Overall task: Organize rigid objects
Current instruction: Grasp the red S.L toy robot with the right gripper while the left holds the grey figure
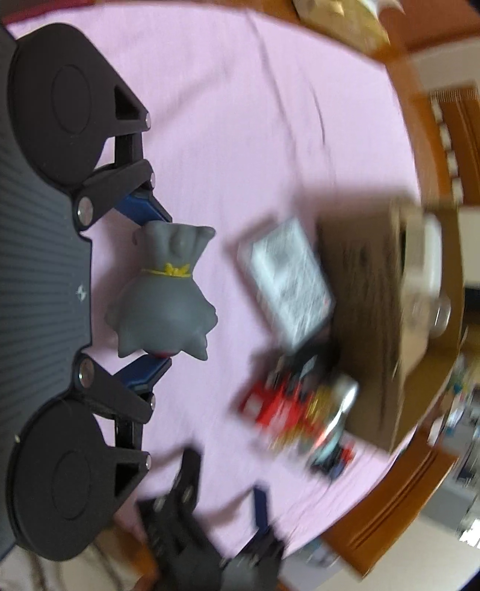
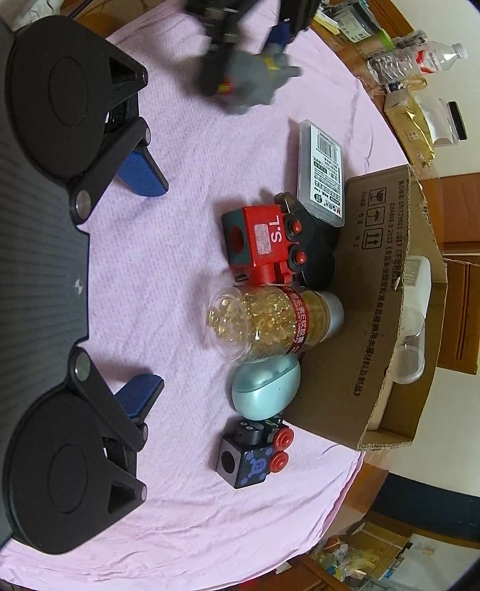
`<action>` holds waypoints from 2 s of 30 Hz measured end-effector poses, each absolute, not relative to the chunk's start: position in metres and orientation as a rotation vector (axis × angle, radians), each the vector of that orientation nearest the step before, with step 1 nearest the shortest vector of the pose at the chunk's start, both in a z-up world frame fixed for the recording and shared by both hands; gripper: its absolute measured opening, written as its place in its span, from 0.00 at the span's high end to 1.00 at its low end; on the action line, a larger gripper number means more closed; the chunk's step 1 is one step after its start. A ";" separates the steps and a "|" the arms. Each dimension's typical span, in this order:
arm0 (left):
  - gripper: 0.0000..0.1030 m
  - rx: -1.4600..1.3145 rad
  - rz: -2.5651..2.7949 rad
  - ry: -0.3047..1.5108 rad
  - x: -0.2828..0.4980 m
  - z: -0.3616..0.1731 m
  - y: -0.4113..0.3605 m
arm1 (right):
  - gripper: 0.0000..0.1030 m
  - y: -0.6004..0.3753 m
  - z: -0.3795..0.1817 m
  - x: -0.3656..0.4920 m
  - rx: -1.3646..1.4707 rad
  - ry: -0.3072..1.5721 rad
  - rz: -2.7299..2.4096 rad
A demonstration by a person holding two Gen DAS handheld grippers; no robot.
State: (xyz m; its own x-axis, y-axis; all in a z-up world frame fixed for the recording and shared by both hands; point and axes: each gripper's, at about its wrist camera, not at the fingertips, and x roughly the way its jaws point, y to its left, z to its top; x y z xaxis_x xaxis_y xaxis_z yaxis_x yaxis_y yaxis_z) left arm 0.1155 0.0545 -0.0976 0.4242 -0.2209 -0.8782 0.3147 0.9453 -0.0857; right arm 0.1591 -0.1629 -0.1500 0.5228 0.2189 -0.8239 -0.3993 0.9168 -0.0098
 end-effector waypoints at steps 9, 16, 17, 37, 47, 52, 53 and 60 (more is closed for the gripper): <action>0.28 0.025 -0.179 1.055 0.129 -0.098 0.090 | 0.00 -0.149 -0.134 0.159 -0.256 1.008 0.329; 0.14 -0.004 -0.164 1.024 0.129 -0.093 0.092 | 0.00 -0.111 -0.103 0.169 -0.372 0.868 0.493; 0.13 -0.008 -0.165 1.020 0.129 -0.092 0.092 | 0.00 -0.105 -0.104 0.174 -0.393 0.858 0.511; 0.07 -0.030 -0.188 1.005 0.130 -0.088 0.096 | 0.00 -0.076 -0.128 0.187 -0.464 1.020 0.742; 0.07 0.017 -0.235 1.051 0.131 -0.101 0.084 | 0.00 -0.099 -0.141 0.186 -0.344 1.095 0.582; 0.02 0.047 -0.221 1.094 0.133 -0.111 0.078 | 0.00 -0.096 -0.142 0.185 -0.375 1.097 0.575; 0.01 0.066 -0.214 1.098 0.133 -0.112 0.076 | 0.00 -0.095 -0.142 0.185 -0.377 1.099 0.574; 0.00 0.117 -0.175 1.076 0.126 -0.113 0.073 | 0.00 -0.091 -0.143 0.187 -0.370 1.091 0.568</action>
